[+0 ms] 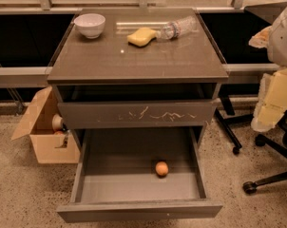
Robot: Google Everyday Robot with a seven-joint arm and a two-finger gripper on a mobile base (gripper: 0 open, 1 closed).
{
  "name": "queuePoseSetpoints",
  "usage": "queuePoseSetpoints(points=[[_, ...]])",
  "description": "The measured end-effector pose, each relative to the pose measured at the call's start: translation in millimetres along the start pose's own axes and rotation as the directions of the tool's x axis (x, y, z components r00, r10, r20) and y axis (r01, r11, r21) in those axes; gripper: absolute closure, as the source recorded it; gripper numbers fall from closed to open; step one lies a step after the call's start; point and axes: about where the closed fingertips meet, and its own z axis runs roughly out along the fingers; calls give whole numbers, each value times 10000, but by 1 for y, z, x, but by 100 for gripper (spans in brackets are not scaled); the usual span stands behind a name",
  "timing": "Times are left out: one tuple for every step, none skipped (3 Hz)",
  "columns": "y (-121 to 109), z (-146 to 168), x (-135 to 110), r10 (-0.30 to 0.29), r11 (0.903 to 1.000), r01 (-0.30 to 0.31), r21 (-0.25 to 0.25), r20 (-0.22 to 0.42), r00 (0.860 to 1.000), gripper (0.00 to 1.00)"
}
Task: Pick orange from middle drawer and place on counter
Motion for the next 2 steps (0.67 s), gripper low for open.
queuePoseSetpoints(points=[[2, 7, -3, -121, 9999, 122, -34, 226, 9997, 0], [19, 44, -11, -501, 9976, 553, -420, 1146, 9922, 0]])
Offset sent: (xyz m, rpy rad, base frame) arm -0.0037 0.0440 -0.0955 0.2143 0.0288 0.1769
